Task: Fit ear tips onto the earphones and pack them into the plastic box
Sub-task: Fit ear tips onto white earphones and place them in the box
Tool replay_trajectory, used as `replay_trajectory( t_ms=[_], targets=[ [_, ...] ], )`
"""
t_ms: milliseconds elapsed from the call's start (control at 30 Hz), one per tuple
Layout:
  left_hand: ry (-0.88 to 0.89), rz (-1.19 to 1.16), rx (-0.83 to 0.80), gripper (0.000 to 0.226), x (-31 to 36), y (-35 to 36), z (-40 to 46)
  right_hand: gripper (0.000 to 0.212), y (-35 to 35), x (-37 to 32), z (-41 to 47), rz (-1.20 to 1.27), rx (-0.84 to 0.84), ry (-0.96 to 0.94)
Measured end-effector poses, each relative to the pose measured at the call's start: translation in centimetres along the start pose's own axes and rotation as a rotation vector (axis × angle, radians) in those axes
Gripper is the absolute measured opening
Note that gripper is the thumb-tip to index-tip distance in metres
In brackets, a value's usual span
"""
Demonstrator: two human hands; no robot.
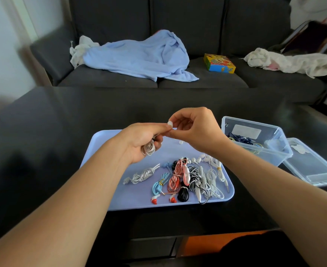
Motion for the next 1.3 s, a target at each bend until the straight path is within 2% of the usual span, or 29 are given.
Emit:
replay_trajectory(
  t_ms=[233, 367, 533, 833, 1167, 1300],
  targets=[
    [0.062, -0.008, 0.029, 0.017, 0.5, -0.1, 0.1, 0.018, 0.0, 0.1, 0.0, 0.144, 0.045, 0.06],
    [0.098, 0.035, 0.053, 0.015, 0.5, -0.3, 0.1, 0.017, 0.1, 0.0, -0.1, 0.141, 0.043, 0.049],
    [0.107, 0.097, 0.083, 0.014, 0.6, -0.3, -0.1, 0.029, 0.2, 0.3, -0.1, 0.117, 0.028, 0.06],
    [0.113, 0.079, 0.127, 0.016, 0.4, -0.6, 0.0, 0.02, 0.9, 0.0, -0.1, 0.167, 0.055, 0.089],
    [0.207, 0.124, 0.157, 0.018, 0.5, 0.0, -0.4, 0.024, 0.7, 0.5, -0.3, 0.212, 0.089, 0.061],
    [0.238, 0.114, 0.214, 0.014, 0.4, 0.1, -0.4, 0.021, 0.6, 0.2, 0.0, 0.096, 0.109, -0.041]
  ],
)
Point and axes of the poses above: each hand's wrist, its own z-axis towards the middle knuckle, its own y-axis out of the palm, x = y × z, the point moved 3 cm from there along z, towards the middle knuckle, and after that the axes turned 3 degrees about -y, right-handed, at the moved point
